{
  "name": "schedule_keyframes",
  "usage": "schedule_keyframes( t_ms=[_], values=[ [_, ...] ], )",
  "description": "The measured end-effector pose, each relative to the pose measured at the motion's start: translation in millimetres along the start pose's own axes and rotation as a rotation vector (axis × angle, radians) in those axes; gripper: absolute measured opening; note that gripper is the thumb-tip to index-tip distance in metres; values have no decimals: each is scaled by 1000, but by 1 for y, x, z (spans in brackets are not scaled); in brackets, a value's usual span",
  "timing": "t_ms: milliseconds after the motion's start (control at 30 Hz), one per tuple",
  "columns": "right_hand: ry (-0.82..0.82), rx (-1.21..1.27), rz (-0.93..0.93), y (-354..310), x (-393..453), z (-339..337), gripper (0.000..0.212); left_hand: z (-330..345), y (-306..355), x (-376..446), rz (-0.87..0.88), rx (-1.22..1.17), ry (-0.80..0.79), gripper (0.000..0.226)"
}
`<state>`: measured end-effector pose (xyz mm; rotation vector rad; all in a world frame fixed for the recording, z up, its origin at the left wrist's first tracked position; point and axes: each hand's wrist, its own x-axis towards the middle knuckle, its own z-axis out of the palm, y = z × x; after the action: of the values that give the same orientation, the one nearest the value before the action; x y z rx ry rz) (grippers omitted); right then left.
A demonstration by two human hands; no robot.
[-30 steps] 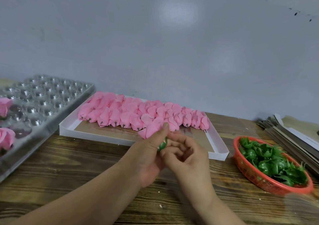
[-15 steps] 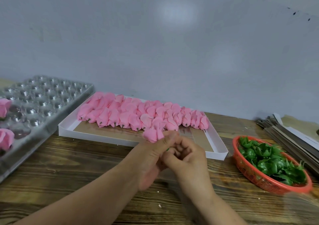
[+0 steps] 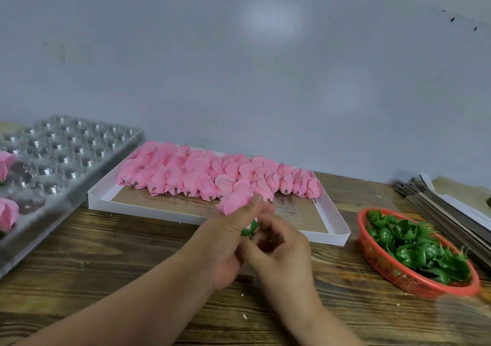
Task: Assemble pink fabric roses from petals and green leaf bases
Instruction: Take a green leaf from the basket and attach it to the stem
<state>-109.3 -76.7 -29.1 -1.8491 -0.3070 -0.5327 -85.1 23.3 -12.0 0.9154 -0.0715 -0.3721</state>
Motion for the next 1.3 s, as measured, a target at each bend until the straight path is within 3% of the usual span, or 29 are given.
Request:
schedule_keyframes(
  t_ms=[100,367,533,667,800,900,1000,1100,1167,1233,1300],
  values=[
    [29,-77,-52,-1,0,-1,8,1,-3,-1,50,14,-21,41],
    [-245,503,238,0,8,-8,5,-14,4,1,84,304,-209,36],
    [-411,757,397,1,8,-12,13,-20,11,-2,36,345,-406,58],
    [-480,879,477,5,10,-15,34,-22,12,-2,20,441,-418,50],
    [-518,873,479,7,12,-18,24,-21,8,-1,31,500,-364,39],
    [-460,708,532,11,14,-21,12,-21,4,0,67,467,-204,35],
    [-289,473,519,12,19,-26,13,-21,1,2,256,652,-161,6],
    [-14,384,455,13,26,-32,27,-20,0,2,319,751,-167,26],
    [76,347,383,12,29,-37,29,-21,-1,2,286,821,-183,32],
    [28,350,284,8,31,-43,30,-22,-2,1,231,878,-269,36],
    [-142,384,186,3,32,-51,32,-21,-2,1,203,912,-355,32]
  ],
)
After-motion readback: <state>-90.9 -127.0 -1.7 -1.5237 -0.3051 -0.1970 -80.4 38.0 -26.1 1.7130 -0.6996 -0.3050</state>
